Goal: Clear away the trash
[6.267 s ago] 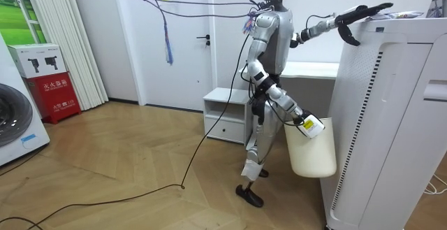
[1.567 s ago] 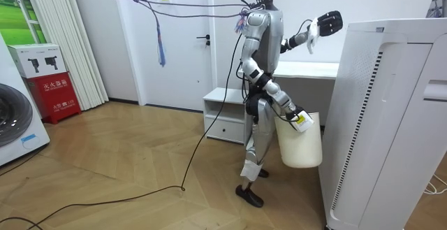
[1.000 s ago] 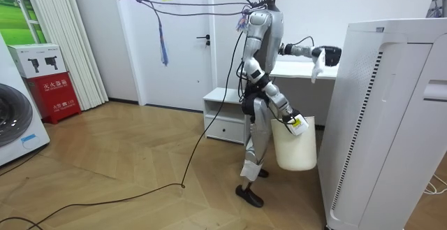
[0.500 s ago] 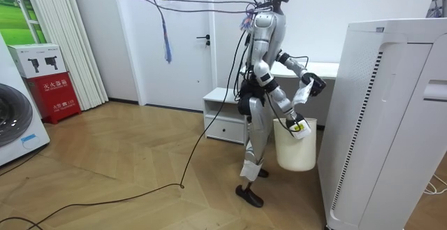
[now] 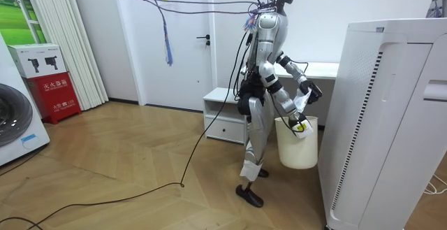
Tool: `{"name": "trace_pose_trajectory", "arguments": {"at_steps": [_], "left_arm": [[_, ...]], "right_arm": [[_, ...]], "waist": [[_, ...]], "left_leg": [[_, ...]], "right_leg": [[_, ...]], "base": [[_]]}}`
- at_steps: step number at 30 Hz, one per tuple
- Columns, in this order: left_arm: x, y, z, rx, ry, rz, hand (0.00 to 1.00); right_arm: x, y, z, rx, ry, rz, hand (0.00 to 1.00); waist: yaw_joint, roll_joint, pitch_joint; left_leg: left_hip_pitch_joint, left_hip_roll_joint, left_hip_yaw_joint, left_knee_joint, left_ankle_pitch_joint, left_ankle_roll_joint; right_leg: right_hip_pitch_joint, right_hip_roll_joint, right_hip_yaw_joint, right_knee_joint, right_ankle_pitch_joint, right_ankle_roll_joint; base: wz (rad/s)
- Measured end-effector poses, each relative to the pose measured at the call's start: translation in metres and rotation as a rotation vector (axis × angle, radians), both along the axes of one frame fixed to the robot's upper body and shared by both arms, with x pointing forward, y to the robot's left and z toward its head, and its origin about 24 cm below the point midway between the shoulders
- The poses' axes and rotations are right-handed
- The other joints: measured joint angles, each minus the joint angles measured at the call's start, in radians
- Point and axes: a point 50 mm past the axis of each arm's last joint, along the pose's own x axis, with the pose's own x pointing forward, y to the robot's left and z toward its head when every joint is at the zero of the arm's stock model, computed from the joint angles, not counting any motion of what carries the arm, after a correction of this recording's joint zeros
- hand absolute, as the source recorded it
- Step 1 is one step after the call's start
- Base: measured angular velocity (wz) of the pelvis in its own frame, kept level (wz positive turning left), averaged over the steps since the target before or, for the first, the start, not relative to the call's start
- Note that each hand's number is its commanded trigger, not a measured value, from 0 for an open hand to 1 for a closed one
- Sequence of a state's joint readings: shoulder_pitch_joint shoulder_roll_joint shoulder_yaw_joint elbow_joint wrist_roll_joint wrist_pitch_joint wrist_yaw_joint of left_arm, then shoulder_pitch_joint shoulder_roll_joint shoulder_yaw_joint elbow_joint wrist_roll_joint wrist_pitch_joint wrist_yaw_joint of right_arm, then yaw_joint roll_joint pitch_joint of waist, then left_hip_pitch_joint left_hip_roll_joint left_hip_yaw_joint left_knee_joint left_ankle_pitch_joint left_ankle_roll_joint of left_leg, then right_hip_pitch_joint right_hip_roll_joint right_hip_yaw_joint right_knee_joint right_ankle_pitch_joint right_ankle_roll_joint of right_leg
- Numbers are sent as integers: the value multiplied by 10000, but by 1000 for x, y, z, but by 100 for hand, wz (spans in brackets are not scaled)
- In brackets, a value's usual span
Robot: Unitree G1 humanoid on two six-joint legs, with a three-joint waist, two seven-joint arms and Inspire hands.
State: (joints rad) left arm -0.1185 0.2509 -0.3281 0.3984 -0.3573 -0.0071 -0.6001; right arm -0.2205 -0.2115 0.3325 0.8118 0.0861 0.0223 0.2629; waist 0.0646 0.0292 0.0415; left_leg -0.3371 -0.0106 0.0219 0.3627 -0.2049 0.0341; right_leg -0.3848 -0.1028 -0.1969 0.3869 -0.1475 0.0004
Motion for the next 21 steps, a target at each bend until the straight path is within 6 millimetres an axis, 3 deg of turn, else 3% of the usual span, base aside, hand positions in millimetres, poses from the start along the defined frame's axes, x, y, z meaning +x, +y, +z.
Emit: {"name": "trace_pose_trajectory", "arguments": {"at_steps": [8,21], "left_arm": [[-1,-1,-4,-43,191,38,100],[2,7,-4,294,12,431,100]], "right_arm": [[1,-1,0,-60,28,-53,100],[27,-11,20,-528,-1153,-599,100]], "waist": [[2,6,-2],[39,132,-21]], "left_leg": [[-104,8,-1,-15,1,1],[-704,-5,-8,188,49,21]], "right_leg": [[-91,7,-17,-46,17,-8],[-630,-12,3,75,105,-15]], "base": [[0],[0]]}}
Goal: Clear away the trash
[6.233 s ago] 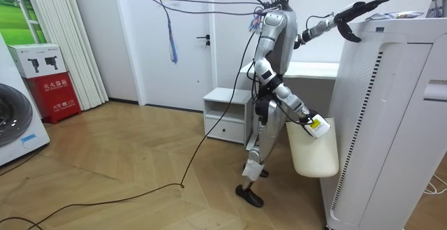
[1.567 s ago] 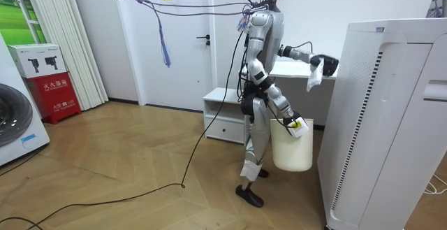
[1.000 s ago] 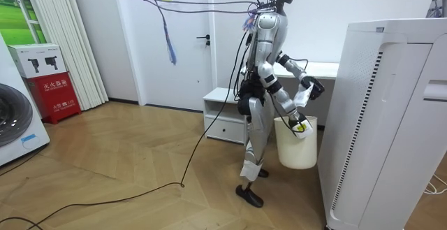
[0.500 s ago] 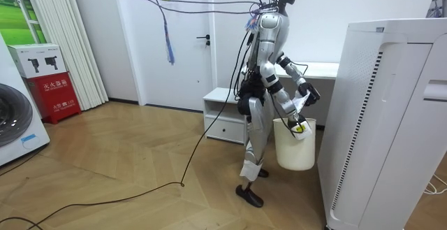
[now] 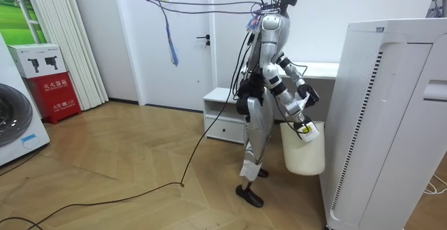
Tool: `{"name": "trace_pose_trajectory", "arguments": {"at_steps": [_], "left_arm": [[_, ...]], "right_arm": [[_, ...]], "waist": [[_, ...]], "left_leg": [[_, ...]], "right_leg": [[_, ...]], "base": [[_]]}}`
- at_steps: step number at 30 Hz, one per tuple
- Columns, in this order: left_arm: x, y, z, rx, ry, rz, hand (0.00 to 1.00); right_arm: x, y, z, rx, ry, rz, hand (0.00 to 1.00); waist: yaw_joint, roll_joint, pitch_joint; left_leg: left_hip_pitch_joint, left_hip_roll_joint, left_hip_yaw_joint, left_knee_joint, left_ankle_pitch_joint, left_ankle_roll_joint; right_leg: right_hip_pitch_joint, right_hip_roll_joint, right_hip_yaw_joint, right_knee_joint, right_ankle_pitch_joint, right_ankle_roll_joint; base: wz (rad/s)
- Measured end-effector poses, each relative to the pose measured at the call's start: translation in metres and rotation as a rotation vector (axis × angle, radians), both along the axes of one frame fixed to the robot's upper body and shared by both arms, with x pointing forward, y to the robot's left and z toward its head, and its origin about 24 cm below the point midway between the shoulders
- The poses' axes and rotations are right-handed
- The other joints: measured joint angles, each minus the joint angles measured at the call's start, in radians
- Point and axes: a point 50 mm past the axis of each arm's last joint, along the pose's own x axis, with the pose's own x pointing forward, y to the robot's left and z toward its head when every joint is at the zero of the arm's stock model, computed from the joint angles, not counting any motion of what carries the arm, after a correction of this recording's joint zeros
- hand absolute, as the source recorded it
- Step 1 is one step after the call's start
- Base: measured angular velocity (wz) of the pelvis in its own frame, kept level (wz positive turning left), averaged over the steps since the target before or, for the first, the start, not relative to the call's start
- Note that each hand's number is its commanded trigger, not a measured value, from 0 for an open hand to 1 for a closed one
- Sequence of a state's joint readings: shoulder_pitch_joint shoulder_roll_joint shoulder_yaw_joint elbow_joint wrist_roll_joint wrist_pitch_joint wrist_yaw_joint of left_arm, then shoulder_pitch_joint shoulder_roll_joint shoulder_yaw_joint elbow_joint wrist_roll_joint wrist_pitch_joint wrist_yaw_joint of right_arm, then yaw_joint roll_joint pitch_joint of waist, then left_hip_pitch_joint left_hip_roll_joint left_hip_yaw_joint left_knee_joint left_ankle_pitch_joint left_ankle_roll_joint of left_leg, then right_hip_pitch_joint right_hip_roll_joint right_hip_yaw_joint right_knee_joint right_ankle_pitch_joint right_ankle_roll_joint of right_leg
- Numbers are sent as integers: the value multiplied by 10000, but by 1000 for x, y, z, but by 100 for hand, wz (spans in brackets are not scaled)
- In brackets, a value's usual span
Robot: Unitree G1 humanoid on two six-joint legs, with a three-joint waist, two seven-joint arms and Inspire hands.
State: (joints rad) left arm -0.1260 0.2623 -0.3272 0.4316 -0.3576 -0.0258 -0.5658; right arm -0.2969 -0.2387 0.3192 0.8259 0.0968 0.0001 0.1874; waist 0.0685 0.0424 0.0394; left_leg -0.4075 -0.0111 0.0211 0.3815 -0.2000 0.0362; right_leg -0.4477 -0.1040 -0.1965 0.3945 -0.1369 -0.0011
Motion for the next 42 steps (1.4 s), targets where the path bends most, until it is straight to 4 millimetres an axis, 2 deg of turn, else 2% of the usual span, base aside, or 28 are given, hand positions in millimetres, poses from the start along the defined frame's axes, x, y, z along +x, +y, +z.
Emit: {"name": "trace_pose_trajectory", "arguments": {"at_steps": [6,13,14,15,16,27,42], "left_arm": [[2,11,-1,430,-17,449,100],[3,15,-4,692,65,754,100],[3,15,-4,772,45,739,76],[3,16,-4,860,29,733,12],[3,16,-5,977,2,734,0],[3,16,-4,1027,-123,837,0],[9,19,6,921,-648,1177,0]], "right_arm": [[5,-12,6,-50,-277,-587,100],[6,-15,7,-173,-333,-687,100],[6,-15,7,-176,-335,-690,100],[6,-15,7,-183,-340,-699,100],[6,-15,7,-176,-338,-698,100],[6,-15,7,235,-317,-985,100],[-1,-25,3,158,-57,-1197,100]], "waist": [[78,147,10],[164,148,8],[170,148,9],[186,145,9],[200,138,14],[216,91,29],[205,-8,-8]], "left_leg": [[-132,-2,-1,-33,33,-9],[-294,-9,-15,-25,41,-12],[-309,-10,-15,-24,41,-12],[-337,-13,-15,-24,47,-7],[-360,-16,-14,-24,53,-6],[-373,-9,26,-32,54,-8],[-376,7,32,5,55,-10]], "right_leg": [[-151,-3,20,37,9,-15],[-314,-8,24,41,9,-15],[-326,-9,23,42,9,-15],[-357,-13,26,44,9,-15],[-387,-16,23,51,9,-15],[-422,-11,40,53,9,-15],[-407,2,28,47,30,-39]], "base": [[0],[0],[0],[0],[0],[0],[0]]}}
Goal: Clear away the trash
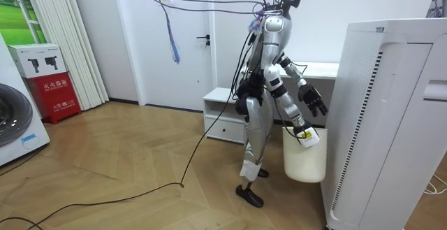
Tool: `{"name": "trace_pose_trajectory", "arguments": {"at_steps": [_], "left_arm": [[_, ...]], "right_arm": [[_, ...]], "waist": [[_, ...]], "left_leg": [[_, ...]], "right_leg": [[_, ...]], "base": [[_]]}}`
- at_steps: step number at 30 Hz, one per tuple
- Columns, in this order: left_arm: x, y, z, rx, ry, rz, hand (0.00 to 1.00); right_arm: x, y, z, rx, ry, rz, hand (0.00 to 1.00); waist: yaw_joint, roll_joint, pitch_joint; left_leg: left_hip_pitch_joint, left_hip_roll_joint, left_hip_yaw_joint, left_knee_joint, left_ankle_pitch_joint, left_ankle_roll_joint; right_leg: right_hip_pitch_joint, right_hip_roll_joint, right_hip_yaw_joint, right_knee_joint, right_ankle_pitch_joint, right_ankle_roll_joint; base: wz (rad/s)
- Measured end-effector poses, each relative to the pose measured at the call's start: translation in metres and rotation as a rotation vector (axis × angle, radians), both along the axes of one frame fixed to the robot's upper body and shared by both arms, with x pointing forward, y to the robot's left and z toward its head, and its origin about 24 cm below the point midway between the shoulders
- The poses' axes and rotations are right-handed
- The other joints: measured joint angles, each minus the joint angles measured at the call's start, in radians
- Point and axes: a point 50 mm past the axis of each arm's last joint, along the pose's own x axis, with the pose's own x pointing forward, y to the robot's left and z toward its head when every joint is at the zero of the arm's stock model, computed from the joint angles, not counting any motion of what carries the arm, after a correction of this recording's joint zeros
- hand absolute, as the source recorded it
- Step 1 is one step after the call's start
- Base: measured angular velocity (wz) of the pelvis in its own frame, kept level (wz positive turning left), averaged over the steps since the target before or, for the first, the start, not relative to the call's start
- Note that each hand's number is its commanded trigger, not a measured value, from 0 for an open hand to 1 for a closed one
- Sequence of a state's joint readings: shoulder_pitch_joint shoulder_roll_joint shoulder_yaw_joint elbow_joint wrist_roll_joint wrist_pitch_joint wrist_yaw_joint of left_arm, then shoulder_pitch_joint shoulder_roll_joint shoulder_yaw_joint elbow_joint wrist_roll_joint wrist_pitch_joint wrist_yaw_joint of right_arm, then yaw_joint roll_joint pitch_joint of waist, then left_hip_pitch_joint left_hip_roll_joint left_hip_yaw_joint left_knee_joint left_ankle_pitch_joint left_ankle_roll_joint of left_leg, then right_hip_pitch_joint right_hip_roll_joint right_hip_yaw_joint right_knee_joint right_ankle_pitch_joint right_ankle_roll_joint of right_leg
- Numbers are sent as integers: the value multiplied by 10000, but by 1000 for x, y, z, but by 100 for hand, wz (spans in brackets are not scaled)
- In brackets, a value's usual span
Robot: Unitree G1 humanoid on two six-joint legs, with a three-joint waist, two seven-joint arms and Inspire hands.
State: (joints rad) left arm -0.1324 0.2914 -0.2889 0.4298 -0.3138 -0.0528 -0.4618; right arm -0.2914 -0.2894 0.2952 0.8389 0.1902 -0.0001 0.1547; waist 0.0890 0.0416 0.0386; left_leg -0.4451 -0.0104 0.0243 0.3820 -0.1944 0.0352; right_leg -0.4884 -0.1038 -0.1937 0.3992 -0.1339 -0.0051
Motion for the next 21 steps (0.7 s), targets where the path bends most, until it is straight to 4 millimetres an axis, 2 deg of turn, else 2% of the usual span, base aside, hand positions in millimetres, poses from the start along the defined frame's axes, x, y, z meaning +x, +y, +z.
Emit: {"name": "trace_pose_trajectory", "arguments": {"at_steps": [12,18,20,21], "left_arm": [[-2,3,-3,65,78,272,0],[-17,15,-24,249,1014,760,0],[-25,20,-33,337,1395,955,0],[-33,26,-38,369,1643,1175,0]], "right_arm": [[-8,-2,-6,3,245,-131,100],[-33,-10,-24,-45,936,-476,100],[-45,-15,-30,-69,1163,-579,100],[-56,-18,-36,-15,1444,-677,100]], "waist": [[24,5,-3],[-2,1,-7],[-42,-16,-29],[-49,-76,-72]], "left_leg": [[111,-16,-100,88,3,-4],[744,-10,-7,-54,2,-3],[901,-16,-12,-78,-1,-6],[1076,-14,16,-156,1,-8]], "right_leg": [[178,-11,-77,-2,26,4],[734,6,-10,-73,25,6],[946,36,-22,-165,29,17],[1084,57,6,-217,34,21]], "base": [[1],[-3],[0],[-5]]}}
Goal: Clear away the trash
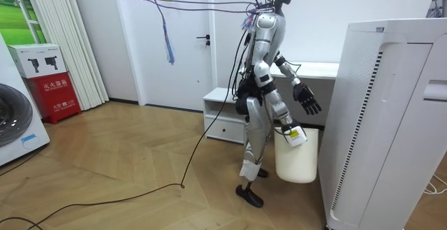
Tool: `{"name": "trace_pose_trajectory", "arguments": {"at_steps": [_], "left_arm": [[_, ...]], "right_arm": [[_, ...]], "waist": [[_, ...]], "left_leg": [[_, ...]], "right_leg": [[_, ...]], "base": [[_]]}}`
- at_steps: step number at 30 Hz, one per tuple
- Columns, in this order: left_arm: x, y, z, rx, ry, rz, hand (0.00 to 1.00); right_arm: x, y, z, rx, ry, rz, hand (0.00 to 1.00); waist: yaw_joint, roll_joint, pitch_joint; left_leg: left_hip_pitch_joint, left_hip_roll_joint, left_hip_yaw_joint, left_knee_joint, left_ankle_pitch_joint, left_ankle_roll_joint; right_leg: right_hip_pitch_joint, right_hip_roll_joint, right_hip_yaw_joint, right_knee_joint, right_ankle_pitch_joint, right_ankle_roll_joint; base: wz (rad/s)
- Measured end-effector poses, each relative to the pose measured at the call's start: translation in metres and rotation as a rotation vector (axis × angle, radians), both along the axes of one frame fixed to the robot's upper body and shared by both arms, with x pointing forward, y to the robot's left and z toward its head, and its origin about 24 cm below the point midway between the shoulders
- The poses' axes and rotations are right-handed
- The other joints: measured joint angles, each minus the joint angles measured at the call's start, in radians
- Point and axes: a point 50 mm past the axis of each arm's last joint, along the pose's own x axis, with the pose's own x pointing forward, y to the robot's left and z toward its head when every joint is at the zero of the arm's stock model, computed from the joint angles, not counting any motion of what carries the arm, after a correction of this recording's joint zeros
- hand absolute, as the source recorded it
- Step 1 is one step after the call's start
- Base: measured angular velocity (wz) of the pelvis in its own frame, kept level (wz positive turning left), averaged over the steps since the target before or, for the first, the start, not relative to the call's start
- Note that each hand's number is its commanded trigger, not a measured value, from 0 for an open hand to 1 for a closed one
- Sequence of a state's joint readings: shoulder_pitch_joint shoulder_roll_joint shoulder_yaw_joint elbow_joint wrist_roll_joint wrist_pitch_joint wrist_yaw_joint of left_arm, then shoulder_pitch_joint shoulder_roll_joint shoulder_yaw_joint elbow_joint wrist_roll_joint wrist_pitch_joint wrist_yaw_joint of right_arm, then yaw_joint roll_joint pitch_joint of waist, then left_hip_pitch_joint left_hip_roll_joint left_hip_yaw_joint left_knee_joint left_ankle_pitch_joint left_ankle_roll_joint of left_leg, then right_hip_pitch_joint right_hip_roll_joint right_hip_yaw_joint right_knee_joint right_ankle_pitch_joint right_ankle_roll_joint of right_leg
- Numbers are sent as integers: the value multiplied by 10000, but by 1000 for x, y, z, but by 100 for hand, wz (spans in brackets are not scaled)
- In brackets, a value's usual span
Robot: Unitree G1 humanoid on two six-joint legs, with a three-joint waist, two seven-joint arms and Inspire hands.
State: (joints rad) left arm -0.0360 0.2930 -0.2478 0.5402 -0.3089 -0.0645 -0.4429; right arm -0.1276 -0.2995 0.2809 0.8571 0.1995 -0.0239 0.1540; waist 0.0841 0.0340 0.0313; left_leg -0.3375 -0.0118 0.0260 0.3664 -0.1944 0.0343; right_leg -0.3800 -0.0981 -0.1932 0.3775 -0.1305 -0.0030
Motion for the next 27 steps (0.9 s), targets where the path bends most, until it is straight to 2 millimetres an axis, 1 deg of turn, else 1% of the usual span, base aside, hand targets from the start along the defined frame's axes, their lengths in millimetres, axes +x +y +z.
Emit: {"name": "trace_pose_trajectory", "arguments": {"at_steps": [1,2,4,5,7,8,9,10,11,13,14,16,17,18,19,20,22,25,27], "left_arm": [[-9,7,-7,38,291,328,0],[-14,10,-11,47,454,500,0],[-35,22,-25,169,1216,1129,0],[-40,24,-28,199,1346,1257,0],[-65,30,-42,270,2142,1797,0],[-72,33,-46,328,2396,1917,0],[-85,37,-53,451,2886,2178,0],[-99,42,-59,569,3314,2499,0],[-106,44,-62,605,3514,2678,0],[-131,52,-72,900,4391,3389,0],[-137,54,-75,989,4642,3566,0],[-162,64,-83,1093,5536,4623,0],[-165,67,-84,1045,5622,4939,0],[-174,71,-85,929,5833,5611,0],[-182,74,-88,912,6086,6144,0],[-187,75,-89,918,6242,6400,0],[-202,79,-91,1045,6733,7019,0],[-211,76,-94,1017,7060,7595,0],[-215,73,-96,1039,7277,7846,0]], "right_arm": [[-10,-3,-5,32,264,-127,100],[-15,-5,-7,70,387,-224,100],[-35,-12,-17,44,968,-524,100],[-40,-14,-19,48,1079,-581,100],[-54,-21,-23,115,1346,-1134,100],[-58,-24,-24,113,1425,-1297,100],[-69,-29,-27,236,1566,-1726,100],[-81,-31,-30,357,1712,-2055,100],[-88,-32,-31,389,1813,-2205,100],[-104,-36,-35,458,2114,-2653,100],[-106,-37,-36,471,2172,-2769,100],[-121,-42,-41,635,2530,-3513,100],[-123,-42,-42,715,2566,-3741,100],[-128,-44,-43,817,2637,-4127,100],[-133,-46,-45,794,2817,-4361,100],[-137,-47,-46,800,2960,-4521,100],[-149,-48,-50,989,3259,-5237,100],[-160,-52,-51,1094,3451,-5931,100],[-163,-53,-52,1129,3471,-6101,100]], "waist": [[-12,-41,-61],[-17,-55,-89],[-124,-129,-177],[-141,-149,-184],[-225,-175,-206],[-248,-182,-220],[-280,-218,-253],[-292,-290,-323],[-308,-316,-341],[-308,-380,-334],[-324,-392,-332],[-354,-496,-318],[-367,-505,-325],[-341,-562,-329],[-281,-552,-322],[-274,-546,-333],[-315,-542,-324],[-361,-492,-303],[-349,-484,-297]], "left_leg": [[153,0,14,-83,2,-3],[244,3,15,-121,2,-3],[609,2,21,-298,3,-9],[686,-1,23,-320,3,-10],[1184,4,68,-575,7,-14],[1337,10,76,-649,8,-17],[1655,18,80,-807,14,-27],[1935,21,89,-988,20,-36],[2086,25,91,-1049,19,-37],[2689,38,123,-1388,25,-45],[2835,45,138,-1469,25,-45],[3308,67,139,-1691,22,-48],[3398,76,137,-1720,17,-56],[3534,86,170,-1825,11,-62],[3673,114,274,-1933,6,-70],[3740,132,308,-1981,-1,-81],[3899,184,296,-2023,-78,-131],[4083,202,341,-2175,-97,-137],[4146,222,497,-2247,-97,-137]], "right_leg": [[149,15,14,-48,-1,0],[239,23,7,-90,-3,3],[592,46,-20,-204,-14,18],[657,44,-17,-217,-22,22],[1111,74,2,-418,-24,45],[1264,90,5,-530,-25,48],[1565,121,-7,-697,-26,52],[1795,136,-6,-759,-63,76],[1935,144,-13,-822,-79,85],[2477,195,21,-1028,-98,116],[2617,209,22,-1067,-98,120],[3085,276,42,-1379,-107,149],[3122,297,46,-1426,-107,156],[3182,332,140,-1459,-128,173],[3258,389,269,-1545,-122,177],[3299,418,311,-1568,-113,177],[3484,494,342,-1663,-115,169],[3616,540,433,-1745,-135,177],[3625,572,559,-1746,-138,179]], "base": [[-6],[-4],[0],[0],[-6],[-7],[-4],[0],[0],[-5],[-6],[0],[0],[-13],[-19],[-22],[-10],[-6],[-20]]}}
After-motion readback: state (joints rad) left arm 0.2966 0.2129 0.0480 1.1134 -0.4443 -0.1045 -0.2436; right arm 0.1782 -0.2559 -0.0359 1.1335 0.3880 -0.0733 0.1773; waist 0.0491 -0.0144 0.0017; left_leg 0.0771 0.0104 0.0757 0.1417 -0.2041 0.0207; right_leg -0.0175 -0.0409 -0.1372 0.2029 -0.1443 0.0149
